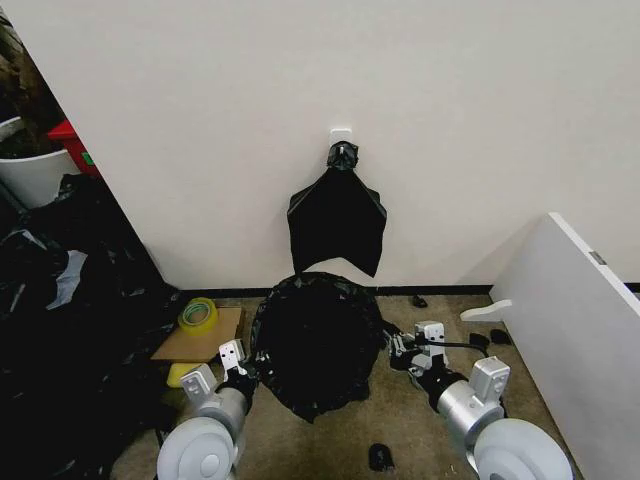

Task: Place the garbage bag over the trash bin.

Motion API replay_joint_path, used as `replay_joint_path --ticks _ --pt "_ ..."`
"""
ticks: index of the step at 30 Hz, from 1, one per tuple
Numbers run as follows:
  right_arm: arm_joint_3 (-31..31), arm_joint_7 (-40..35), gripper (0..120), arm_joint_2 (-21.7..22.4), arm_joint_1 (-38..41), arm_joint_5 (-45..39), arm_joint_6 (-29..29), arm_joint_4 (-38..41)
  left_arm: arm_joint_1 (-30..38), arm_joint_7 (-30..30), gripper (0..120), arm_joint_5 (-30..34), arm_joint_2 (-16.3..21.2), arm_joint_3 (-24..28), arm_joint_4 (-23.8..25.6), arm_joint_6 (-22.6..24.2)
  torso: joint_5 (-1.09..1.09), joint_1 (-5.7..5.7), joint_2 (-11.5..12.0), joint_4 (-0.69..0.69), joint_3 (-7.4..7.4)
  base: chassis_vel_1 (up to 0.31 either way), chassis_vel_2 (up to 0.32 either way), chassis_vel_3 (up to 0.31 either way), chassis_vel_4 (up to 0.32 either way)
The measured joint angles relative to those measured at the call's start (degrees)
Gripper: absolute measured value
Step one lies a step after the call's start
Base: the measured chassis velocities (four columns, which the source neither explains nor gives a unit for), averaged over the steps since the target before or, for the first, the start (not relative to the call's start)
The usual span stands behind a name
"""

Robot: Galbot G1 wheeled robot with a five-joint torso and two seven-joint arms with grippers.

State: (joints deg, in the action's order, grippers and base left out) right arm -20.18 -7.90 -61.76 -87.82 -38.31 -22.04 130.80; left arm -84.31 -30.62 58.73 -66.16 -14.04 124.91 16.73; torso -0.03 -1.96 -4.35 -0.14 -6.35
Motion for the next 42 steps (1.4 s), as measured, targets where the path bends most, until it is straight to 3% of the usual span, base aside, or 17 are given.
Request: replay_joint_path --ticks 11,23,28,30,36,42 --pt "0.4 3.7 1 1.9 3.6 -4.7 2.2 -5.7 -0.4 0.7 0 0.7 0.3 0.0 0.5 1.6 0.0 0.0 0.0 0.0 0.0 0.0 0.0 0.0 0.0" --pt "-4.2 4.8 45 1.0 -1.3 -5.5 6.5 -4.6 3.2 -6.1 0 4.6 -0.3 -0.1 -3.6 2.5 0.0 0.0 0.0 0.0 0.0 0.0 0.0 0.0 0.0" --pt "-7.9 4.0 61 -1.0 -5.2 -7.2 6.9 -1.8 5.0 -8.9 0 7.9 -0.8 0.1 -5.0 3.5 0.0 0.0 0.0 0.01 0.0 0.0 0.0 0.0 0.0" --pt "-9.0 3.8 71 -2.3 -10.2 -9.5 6.7 0.9 6.0 -10.1 0 10.3 -1.2 -0.2 -5.4 3.6 -0.02 0.0 0.0 -0.02 0.01 0.0 0.0 0.0 0.0" --pt "-5.6 7.5 94 -4.0 -17.3 -7.6 8.1 -0.2 9.2 -15.4 0 18.8 -1.6 -1.4 -6.0 5.6 0.0 0.0 0.0 0.0 0.01 0.0 0.0 0.0 0.0" --pt "-2.0 12.5 100 -4.3 -19.0 -5.9 10.4 -4.2 10.9 -18.6 0 23.1 -0.7 -1.9 -6.5 7.7 0.0 0.0 0.0 0.0 0.01 0.0 0.0 0.0 0.0"
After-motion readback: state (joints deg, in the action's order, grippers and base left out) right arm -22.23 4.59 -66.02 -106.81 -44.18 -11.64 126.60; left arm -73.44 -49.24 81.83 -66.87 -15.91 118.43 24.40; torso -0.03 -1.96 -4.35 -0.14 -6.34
